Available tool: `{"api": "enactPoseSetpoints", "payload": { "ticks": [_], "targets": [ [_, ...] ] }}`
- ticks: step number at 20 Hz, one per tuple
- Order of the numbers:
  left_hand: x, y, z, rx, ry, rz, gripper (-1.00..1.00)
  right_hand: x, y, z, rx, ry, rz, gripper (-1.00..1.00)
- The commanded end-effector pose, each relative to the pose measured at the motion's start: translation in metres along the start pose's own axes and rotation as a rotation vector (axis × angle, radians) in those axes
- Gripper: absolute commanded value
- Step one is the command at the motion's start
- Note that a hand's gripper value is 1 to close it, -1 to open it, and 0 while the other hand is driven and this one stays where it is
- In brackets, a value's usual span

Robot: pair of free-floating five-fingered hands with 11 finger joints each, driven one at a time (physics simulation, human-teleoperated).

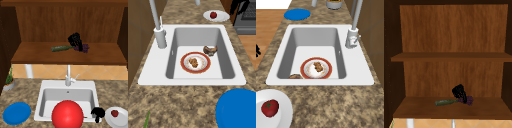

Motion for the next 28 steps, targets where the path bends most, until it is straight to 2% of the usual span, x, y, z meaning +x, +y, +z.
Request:
{"api": "enactPoseSetpoints", "payload": {
  "ticks": [1,2,5,12,14,16,18,20,22,23,25,27,28],
  "targets": [
    [-0.027,-0.021,-0.013,0.032,0.013,0.0,1.0,0.0,0.0,0.0,0.0,0.0,0.0,0.0],
    [-0.033,-0.028,-0.017,0.031,0.009,-0.005,1.0,0.0,0.0,0.0,0.0,0.0,0.0,0.0],
    [-0.054,-0.046,-0.021,0.057,-0.003,-0.008,1.0,0.0,0.0,0.0,0.0,0.0,0.0,0.0],
    [-0.105,-0.087,-0.038,0.059,-0.01,-0.01,1.0,0.0,0.0,0.0,0.0,0.0,0.0,0.0],
    [-0.123,-0.086,-0.048,0.024,-0.011,-0.006,1.0,0.0,0.0,0.0,0.0,0.0,0.0,0.0],
    [-0.136,-0.086,-0.056,0.012,-0.01,-0.009,1.0,0.0,0.0,0.0,0.0,0.0,0.0,0.0],
    [-0.145,-0.075,-0.06,0.0,-0.004,0.014,1.0,0.0,0.0,0.0,0.0,0.0,0.0,0.0],
    [-0.154,-0.062,-0.062,-0.007,-0.013,0.028,1.0,0.0,0.0,0.0,0.0,0.0,0.0,0.0],
    [-0.163,-0.062,-0.062,0.007,-0.017,0.024,1.0,0.0,0.0,0.0,0.0,0.0,0.0,0.0],
    [-0.167,-0.068,-0.06,0.019,-0.013,0.033,1.0,0.0,0.0,0.0,0.0,0.0,0.0,0.0],
    [-0.171,-0.086,-0.056,0.045,-0.033,0.022,1.0,0.0,0.0,0.0,0.0,0.0,0.0,0.0],
    [-0.169,-0.092,-0.051,0.051,-0.041,0.019,1.0,0.0,0.0,0.0,0.0,0.0,0.0,0.0],
    [-0.172,-0.095,-0.044,0.044,-0.037,0.027,1.0,0.0,0.0,0.0,0.0,0.0,0.0,0.0]
  ]
}}
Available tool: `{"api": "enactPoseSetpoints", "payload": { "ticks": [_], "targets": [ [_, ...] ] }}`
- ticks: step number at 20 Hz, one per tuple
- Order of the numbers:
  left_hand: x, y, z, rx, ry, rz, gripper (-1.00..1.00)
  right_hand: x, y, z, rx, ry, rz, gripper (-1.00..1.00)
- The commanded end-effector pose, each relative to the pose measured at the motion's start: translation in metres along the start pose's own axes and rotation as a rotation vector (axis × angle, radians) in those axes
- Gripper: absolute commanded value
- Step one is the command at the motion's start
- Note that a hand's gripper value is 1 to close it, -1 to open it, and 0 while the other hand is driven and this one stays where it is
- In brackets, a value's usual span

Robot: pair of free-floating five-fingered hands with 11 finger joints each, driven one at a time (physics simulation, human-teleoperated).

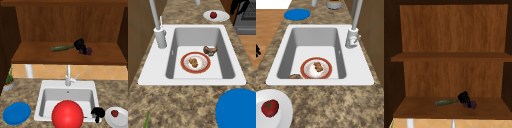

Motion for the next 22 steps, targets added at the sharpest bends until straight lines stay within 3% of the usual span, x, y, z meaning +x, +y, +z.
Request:
{"api": "enactPoseSetpoints", "payload": {
  "ticks": [1,5,6,7,8,9,10,12,15,16,17,22],
  "targets": [
    [-0.012,-0.026,0.012,0.028,-0.022,0.006,1.0,0.0,0.0,0.0,0.0,0.0,0.0,0.0],
    [-0.018,-0.036,0.032,0.021,0.005,-0.036,1.0,0.0,0.0,0.0,0.0,0.0,0.0,0.0],
    [-0.02,-0.04,0.035,0.017,0.029,-0.072,1.0,0.0,0.0,0.0,0.0,0.0,0.0,0.0],
    [-0.02,-0.04,0.037,0.01,0.04,-0.091,-1.0,0.0,0.0,0.0,0.0,0.0,0.0,0.0],
    [-0.02,-0.04,0.039,0.027,0.053,-0.104,-1.0,0.0,0.0,0.0,0.0,0.0,0.0,0.0],
    [-0.021,-0.042,0.042,0.017,0.055,-0.116,-1.0,0.0,0.0,0.0,0.0,0.0,0.0,0.0],
    [-0.018,-0.036,0.039,0.019,0.042,-0.093,-1.0,0.0,0.0,0.0,0.0,0.0,0.0,0.0],
    [-0.016,-0.02,0.034,0.023,0.033,-0.088,-1.0,0.0,0.0,0.0,0.0,0.0,0.0,0.0],
    [-0.013,-0.011,0.032,-0.047,0.034,-0.1,-1.0,0.0,0.0,0.0,0.0,0.0,0.0,0.0],
    [-0.013,-0.008,0.031,-0.055,0.033,-0.095,-1.0,0.0,0.0,0.0,0.0,0.0,0.0,0.0],
    [-0.013,-0.004,0.029,-0.055,0.043,-0.081,-1.0,0.0,0.0,0.0,0.0,0.0,0.0,0.0],
    [-0.012,0.007,0.037,-0.053,0.029,-0.059,-1.0,0.0,0.0,0.0,0.0,0.0,0.0,0.0]
  ]
}}
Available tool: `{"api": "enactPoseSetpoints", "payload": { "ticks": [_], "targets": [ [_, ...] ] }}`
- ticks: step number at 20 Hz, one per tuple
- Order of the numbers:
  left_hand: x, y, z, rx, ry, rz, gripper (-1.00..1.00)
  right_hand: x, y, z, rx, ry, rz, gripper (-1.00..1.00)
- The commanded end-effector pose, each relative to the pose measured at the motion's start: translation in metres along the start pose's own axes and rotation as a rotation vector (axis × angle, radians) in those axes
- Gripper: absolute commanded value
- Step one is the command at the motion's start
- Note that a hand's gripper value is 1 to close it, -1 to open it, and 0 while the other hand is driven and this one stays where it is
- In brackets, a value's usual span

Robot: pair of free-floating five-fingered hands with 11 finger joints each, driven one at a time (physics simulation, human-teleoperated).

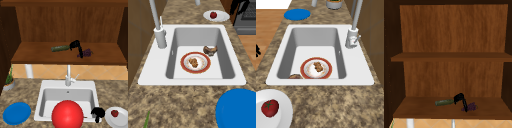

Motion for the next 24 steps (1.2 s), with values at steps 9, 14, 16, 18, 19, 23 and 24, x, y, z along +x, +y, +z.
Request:
{"api": "enactPoseSetpoints", "payload": {
  "ticks": [9,14,16,18,19,23,24],
  "targets": [
    [0.034,0.004,0.035,-0.031,-0.027,-0.039,-1.0,0.0,0.0,0.0,0.0,0.0,0.0,0.0],
    [0.041,0.01,0.05,-0.05,-0.052,0.001,-1.0,0.0,0.0,0.0,0.0,0.0,0.0,0.0],
    [0.044,0.012,0.057,-0.062,-0.059,0.003,-1.0,0.0,0.0,0.0,0.0,0.0,0.0,0.0],
    [0.044,0.013,0.058,-0.053,-0.099,0.019,-1.0,0.0,0.0,0.0,0.0,0.0,0.0,0.0],
    [0.045,0.015,0.057,-0.054,-0.116,0.015,-1.0,0.0,0.0,0.0,0.0,0.0,0.0,0.0],
    [0.044,0.014,0.059,-0.071,-0.12,0.045,-1.0,0.0,0.0,0.0,0.0,0.0,0.0,0.0],
    [0.045,0.013,0.061,-0.078,-0.12,0.041,-1.0,0.0,0.0,0.0,0.0,0.0,0.0,0.0]
  ]
}}
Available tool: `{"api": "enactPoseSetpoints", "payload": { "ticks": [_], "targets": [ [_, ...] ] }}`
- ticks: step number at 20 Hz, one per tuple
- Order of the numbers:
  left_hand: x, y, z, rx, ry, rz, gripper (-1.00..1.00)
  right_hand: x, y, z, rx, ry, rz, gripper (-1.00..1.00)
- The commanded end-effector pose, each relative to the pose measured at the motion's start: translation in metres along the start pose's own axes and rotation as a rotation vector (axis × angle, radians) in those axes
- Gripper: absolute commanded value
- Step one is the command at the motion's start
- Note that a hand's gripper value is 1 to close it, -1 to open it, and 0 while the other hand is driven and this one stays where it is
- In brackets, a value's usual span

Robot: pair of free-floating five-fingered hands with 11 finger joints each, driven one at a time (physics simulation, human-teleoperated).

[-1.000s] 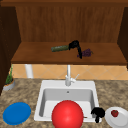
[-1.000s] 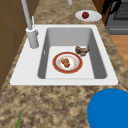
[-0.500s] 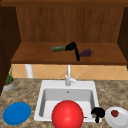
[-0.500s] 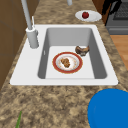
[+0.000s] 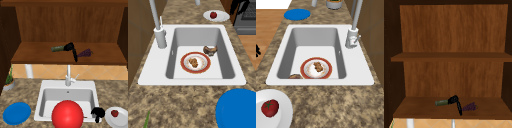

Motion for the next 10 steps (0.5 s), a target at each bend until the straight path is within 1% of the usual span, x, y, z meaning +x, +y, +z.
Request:
{"api": "enactPoseSetpoints", "payload": {
  "ticks": [1,2,3,6,7,8,9,10],
  "targets": [
    [0.001,-0.004,0.006,-0.078,-0.083,0.028,-1.0,0.0,0.0,0.0,0.0,0.0,0.0,0.0],
    [0.007,-0.007,0.01,-0.087,-0.064,0.015,-1.0,0.0,0.0,0.0,0.0,0.0,0.0,0.0],
    [0.013,-0.007,0.011,-0.089,-0.052,0.007,-1.0,0.0,0.0,0.0,0.0,0.0,0.0,0.0],
    [0.026,-0.01,0.018,-0.135,-0.005,-0.029,-1.0,0.0,0.0,0.0,0.0,0.0,0.0,0.0],
    [0.031,-0.011,0.022,-0.136,0.031,-0.021,-1.0,0.0,0.0,0.0,0.0,0.0,0.0,0.0],
    [0.034,-0.012,0.024,-0.143,0.054,-0.016,-1.0,0.0,0.0,0.0,0.0,0.0,0.0,0.0],
    [0.033,-0.012,0.026,-0.157,0.062,-0.013,-1.0,0.0,0.0,0.0,0.0,0.0,0.0,0.0],
    [0.034,-0.015,0.027,-0.165,0.083,-0.016,-1.0,0.0,0.0,0.0,0.0,0.0,0.0,0.0]
  ]
}}
